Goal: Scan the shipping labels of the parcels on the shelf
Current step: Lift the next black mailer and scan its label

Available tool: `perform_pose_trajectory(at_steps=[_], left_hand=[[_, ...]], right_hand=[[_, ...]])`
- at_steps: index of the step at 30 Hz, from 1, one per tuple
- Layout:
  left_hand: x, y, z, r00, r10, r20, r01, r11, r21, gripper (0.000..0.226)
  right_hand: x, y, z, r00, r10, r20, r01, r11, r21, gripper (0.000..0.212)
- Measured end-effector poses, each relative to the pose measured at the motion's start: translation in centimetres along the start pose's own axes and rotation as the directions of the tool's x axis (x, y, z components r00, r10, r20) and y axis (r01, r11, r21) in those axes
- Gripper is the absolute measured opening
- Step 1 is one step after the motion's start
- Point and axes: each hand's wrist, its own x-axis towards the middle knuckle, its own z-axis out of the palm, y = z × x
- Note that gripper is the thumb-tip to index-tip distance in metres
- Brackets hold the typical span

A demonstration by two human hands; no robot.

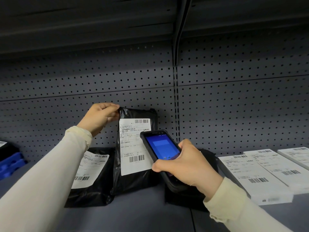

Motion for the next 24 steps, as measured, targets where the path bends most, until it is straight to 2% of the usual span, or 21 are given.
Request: perform_pose_trajectory(at_steps=[7, 17, 24], left_hand=[[0.13, 0.25, -0.82, 0.996, 0.015, 0.087, -0.028, 0.989, 0.147, 0.016], [-0.25, 0.6, -0.02, 0.994, 0.061, 0.087, -0.076, 0.979, 0.187, 0.019], [0.14, -0.23, -0.19, 0.994, 0.084, 0.076, -0.104, 0.945, 0.31, 0.021]], right_hand=[[-0.29, -0.22, -0.14, 1.0, -0.023, 0.004, 0.023, 0.999, -0.041, 0.066], [-0.3, -0.19, 0.01, 1.0, 0.008, 0.013, -0.008, 1.0, -0.02, 0.066], [0.07, -0.05, -0.2, 1.0, 0.017, 0.009, -0.017, 1.0, 0.014, 0.064]])
